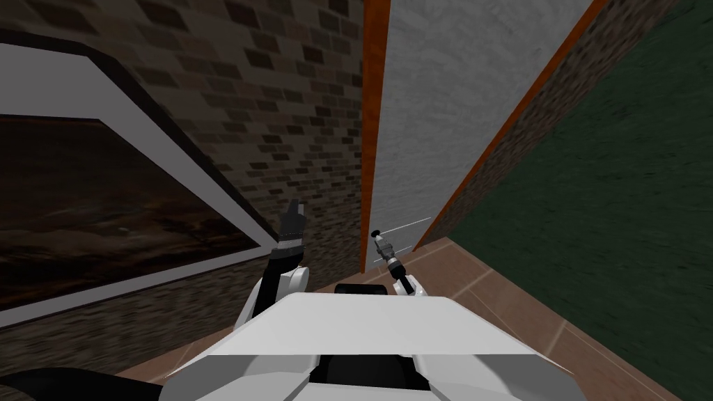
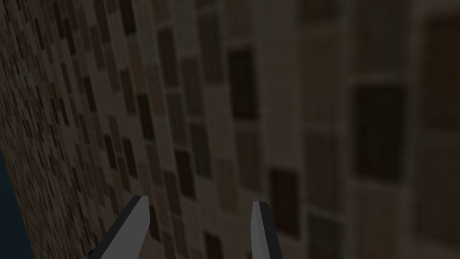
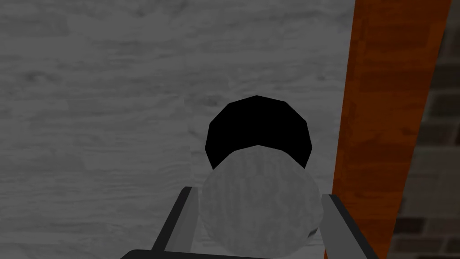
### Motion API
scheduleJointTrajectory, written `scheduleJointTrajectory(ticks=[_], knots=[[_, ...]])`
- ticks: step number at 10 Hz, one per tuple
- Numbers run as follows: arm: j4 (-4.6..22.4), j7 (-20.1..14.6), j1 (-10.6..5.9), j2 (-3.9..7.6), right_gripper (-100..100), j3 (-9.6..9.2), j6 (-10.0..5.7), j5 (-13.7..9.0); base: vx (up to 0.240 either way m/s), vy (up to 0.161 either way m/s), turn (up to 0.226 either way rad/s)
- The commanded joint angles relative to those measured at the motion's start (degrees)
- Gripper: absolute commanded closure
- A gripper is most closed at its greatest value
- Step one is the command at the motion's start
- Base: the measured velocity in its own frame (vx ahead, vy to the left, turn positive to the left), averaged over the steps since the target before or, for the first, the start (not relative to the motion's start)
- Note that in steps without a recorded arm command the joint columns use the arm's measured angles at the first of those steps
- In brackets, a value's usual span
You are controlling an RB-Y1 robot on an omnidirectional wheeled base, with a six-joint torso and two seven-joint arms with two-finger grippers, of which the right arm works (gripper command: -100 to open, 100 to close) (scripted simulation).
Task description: Pull the door open
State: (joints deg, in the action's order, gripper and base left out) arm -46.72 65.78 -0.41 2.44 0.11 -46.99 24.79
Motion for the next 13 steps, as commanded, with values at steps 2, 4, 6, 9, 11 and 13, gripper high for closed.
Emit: scheduleJointTrajectory(ticks=[2, 4, 6, 9, 11, 13], knots=[[0.5, -4.0, -0.06, 0.29, 100, -0.33, -0.16, -1.0, -0.077, -0.038, 0.039], [0.6, -5.8, -0.13, 0.44, 100, -0.49, -0.20, -1.5, -0.073, -0.021, 0.027], [0.9, -9.3, -0.28, 0.75, 100, -0.82, -0.30, -2.5, -0.057, -0.020, 0.040], [1.3, -13.6, -0.49, 1.16, 100, -1.27, -0.42, -3.8, -0.051, -0.014, 0.041], [1.4, -16.0, -0.60, 1.37, 100, -1.51, -0.49, -4.5, -0.061, -0.026, 0.065], [1.6, -18.2, -0.71, 1.58, 100, -1.74, -0.55, -5.2, -0.041, -0.012, 0.023]])
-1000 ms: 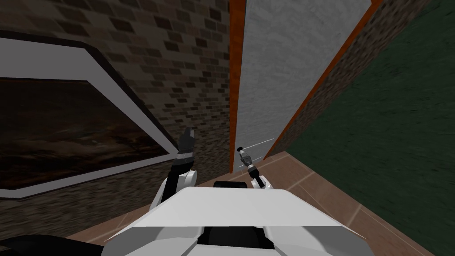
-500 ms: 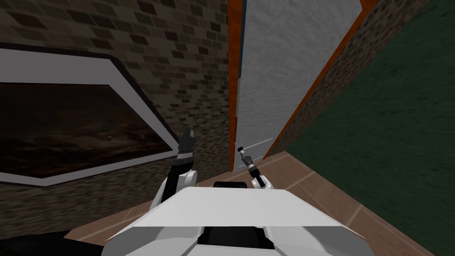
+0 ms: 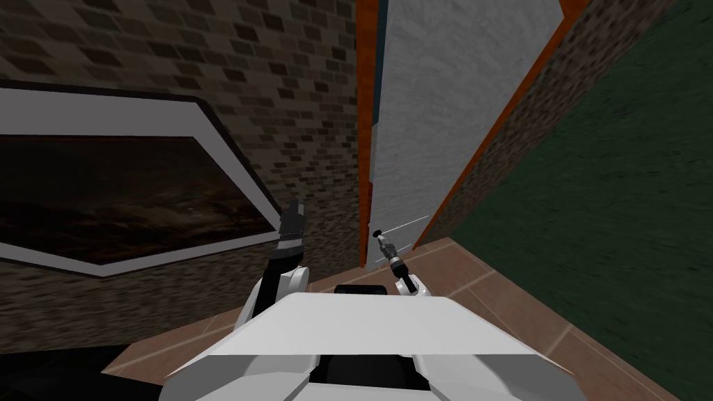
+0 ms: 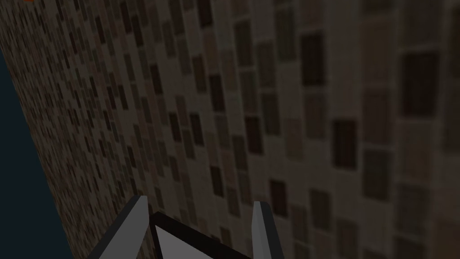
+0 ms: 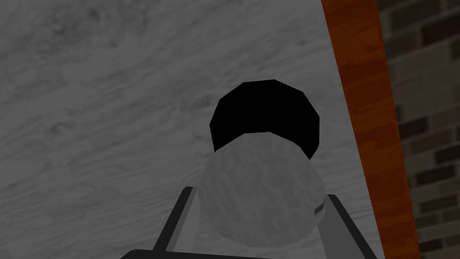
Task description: Pull the door open
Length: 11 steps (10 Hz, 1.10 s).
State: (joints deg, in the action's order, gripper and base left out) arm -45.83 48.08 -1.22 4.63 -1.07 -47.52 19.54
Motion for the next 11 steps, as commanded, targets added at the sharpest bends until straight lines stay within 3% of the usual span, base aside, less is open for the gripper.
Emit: scheduleJointTrajectory(ticks=[1, 11], knots=[[0.9, -2.7, -0.01, -0.40, 100, -0.80, -0.09, -0.6, -0.041, -0.006, 0.055], [2.4, -16.7, -0.86, 1.18, 100, -2.63, -0.59, -5.9, -0.046, -0.012, 0.064]])
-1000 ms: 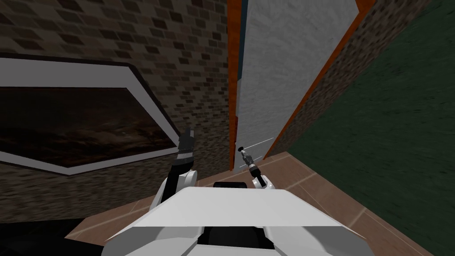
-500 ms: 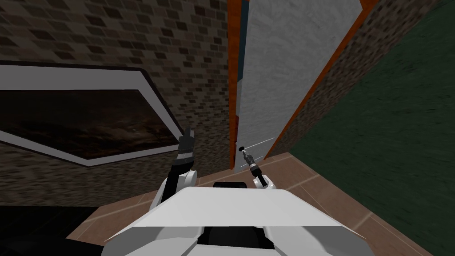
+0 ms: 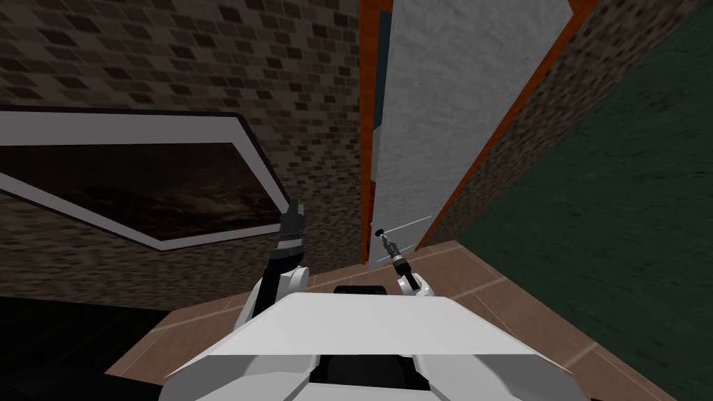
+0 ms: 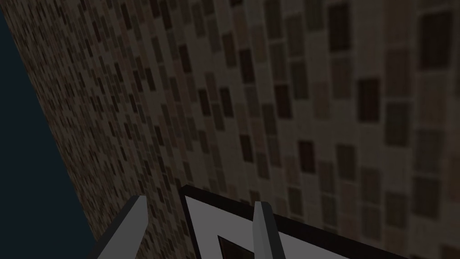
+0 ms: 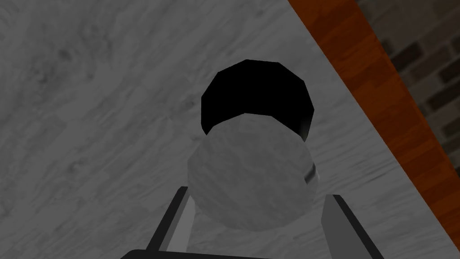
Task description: Pull the door open
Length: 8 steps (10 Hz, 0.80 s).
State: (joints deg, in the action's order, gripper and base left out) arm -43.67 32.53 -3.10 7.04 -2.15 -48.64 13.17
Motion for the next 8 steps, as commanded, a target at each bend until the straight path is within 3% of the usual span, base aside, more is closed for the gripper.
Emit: scheduleJointTrajectory(ticks=[1, 4, 5, 8], knots=[[0.5, -2.9, 0.87, -0.94, 100, -1.90, 0.44, -0.6, -0.044, -0.007, 0.094], [0.5, -3.5, 0.87, -0.94, 100, -1.90, 0.44, -0.6, -0.007, -0.008, 0.012], [0.8, -5.9, 0.71, -0.65, 100, -2.24, 0.35, -1.6, -0.016, -0.004, 0.079], [0.8, -5.9, 0.71, -0.65, 100, -2.24, 0.35, -1.6, -0.018, -0.003, 0.010]])
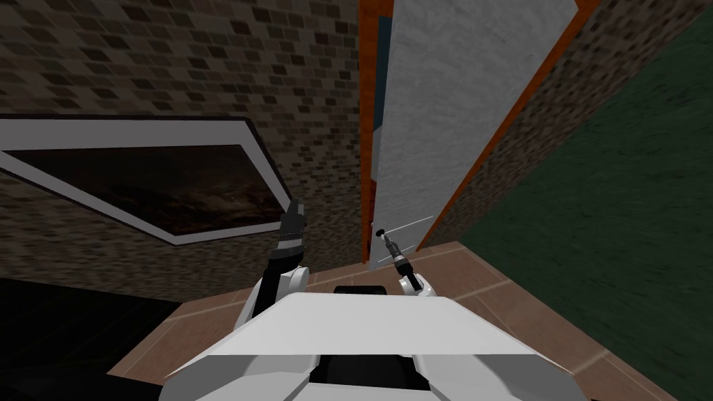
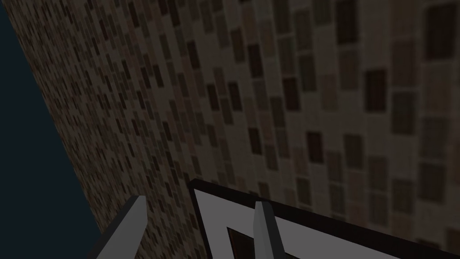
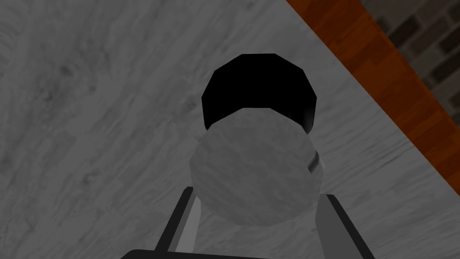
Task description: Pull the door open
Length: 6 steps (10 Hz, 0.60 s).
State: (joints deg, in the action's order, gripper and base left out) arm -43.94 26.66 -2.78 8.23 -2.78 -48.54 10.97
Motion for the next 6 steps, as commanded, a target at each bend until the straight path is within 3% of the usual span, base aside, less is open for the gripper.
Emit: scheduleJointTrajectory(ticks=[1, 6], knots=[[1.1, 0.0, 0.39, -1.84, 100, -1.62, 0.25, 0.6, -0.009, 0.014, -0.018], [1.1, 0.0, 0.39, -1.84, 100, -1.62, 0.25, 0.6, -0.002, 0.000, 0.002]])
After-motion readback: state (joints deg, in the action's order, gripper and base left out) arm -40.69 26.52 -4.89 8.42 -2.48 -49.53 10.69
